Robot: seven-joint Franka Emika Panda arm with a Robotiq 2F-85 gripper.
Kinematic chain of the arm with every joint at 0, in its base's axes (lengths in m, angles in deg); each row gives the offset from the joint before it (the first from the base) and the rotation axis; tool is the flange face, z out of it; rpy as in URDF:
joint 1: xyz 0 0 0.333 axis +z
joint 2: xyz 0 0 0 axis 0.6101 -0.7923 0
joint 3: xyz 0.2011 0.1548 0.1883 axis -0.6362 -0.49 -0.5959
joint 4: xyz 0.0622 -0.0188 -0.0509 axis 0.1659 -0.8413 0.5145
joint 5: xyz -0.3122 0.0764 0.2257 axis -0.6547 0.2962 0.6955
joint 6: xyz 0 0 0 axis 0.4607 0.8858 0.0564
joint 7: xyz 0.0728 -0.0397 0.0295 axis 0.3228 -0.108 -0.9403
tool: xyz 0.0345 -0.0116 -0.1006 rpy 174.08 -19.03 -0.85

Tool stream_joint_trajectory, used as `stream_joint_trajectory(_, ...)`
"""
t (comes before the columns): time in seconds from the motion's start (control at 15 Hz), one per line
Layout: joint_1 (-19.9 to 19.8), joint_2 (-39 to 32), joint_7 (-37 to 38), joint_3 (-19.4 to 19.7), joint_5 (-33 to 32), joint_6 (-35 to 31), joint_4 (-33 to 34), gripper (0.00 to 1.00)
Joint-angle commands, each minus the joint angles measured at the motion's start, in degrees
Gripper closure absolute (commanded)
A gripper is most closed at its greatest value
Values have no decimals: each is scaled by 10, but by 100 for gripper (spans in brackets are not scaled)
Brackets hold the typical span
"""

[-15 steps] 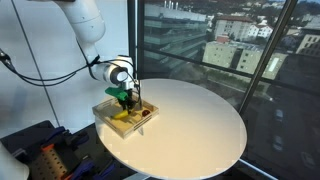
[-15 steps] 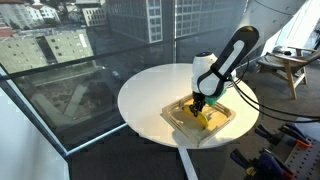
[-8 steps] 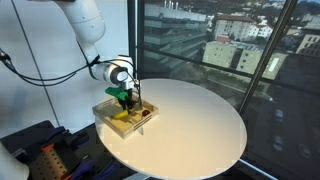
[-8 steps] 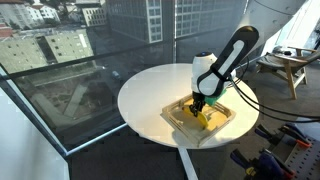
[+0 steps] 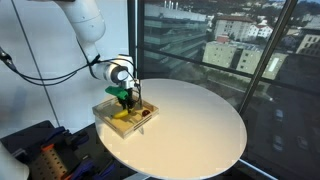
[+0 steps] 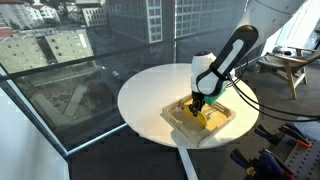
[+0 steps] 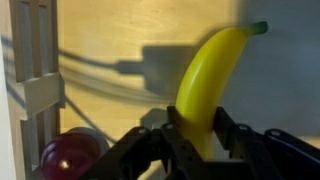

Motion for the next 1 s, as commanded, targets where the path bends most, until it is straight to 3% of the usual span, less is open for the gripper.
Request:
stream_joint_trajectory(0.0, -6, 17, 5, -2, -7, 23, 5, 84)
stream_joint_trajectory(0.93, -18, 69, 0, -5, -7, 53, 2, 84)
